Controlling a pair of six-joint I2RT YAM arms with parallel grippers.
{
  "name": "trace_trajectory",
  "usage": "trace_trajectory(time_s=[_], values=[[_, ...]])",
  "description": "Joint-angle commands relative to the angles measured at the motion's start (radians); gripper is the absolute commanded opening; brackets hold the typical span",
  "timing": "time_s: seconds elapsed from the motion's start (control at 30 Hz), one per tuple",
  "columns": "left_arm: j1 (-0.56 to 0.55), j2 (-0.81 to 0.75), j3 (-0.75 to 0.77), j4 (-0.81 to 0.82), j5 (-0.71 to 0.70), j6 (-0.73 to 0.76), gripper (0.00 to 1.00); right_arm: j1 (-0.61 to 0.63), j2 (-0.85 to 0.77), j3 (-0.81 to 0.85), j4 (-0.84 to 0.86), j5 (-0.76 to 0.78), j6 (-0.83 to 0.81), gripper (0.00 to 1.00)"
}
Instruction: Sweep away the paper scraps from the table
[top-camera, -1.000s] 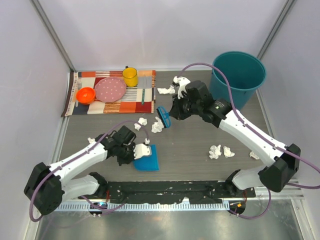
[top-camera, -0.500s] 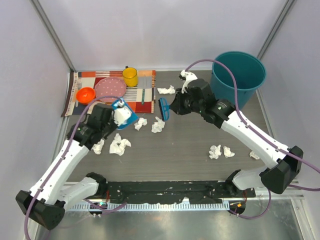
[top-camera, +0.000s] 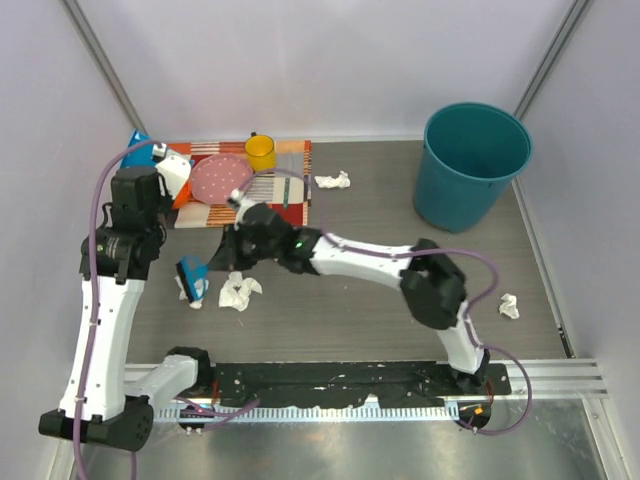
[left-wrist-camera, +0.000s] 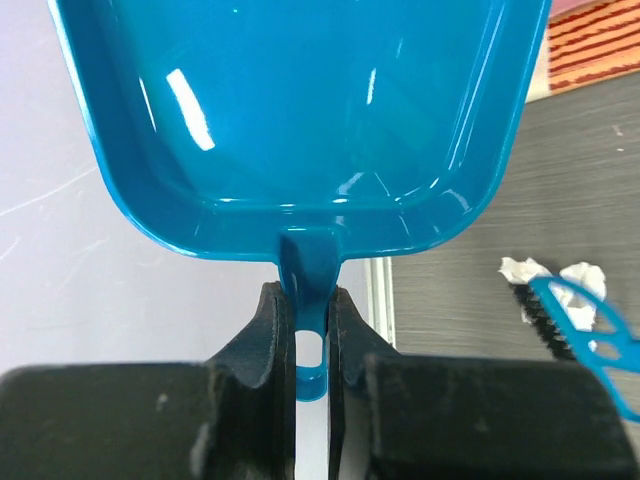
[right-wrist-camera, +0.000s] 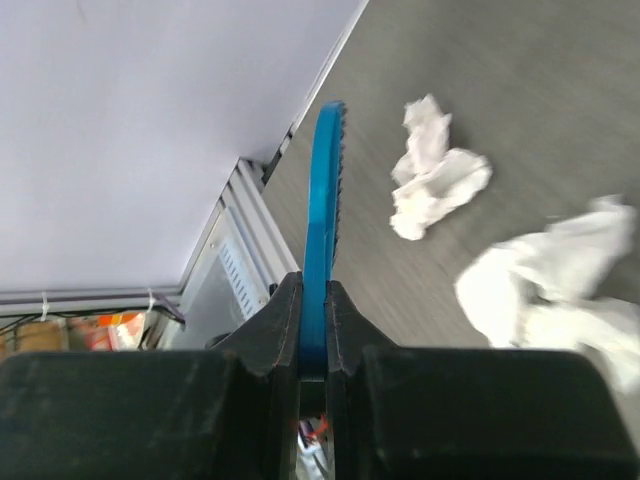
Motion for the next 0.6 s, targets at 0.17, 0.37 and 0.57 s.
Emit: trace_trajectory(time_s=[0.17,0.37,0.57], values=[[0.091,0.010,0.074,-0.055,0.032,-0.032,0.00,0.074,0.394,0.425,-0.032,-0.061,0.215,0.01],[0.089,-0.012,-0.004,-0.009,0.059,0.004,0.00,0.013,0.350,0.239,-0.041,0.002,0.212,0.01],[0.088,-0.012,-0.047,-0.042,0.147,0.022,0.00,-0.056,0.108,-0.169,-0.026,0.057,0.129,0.01]])
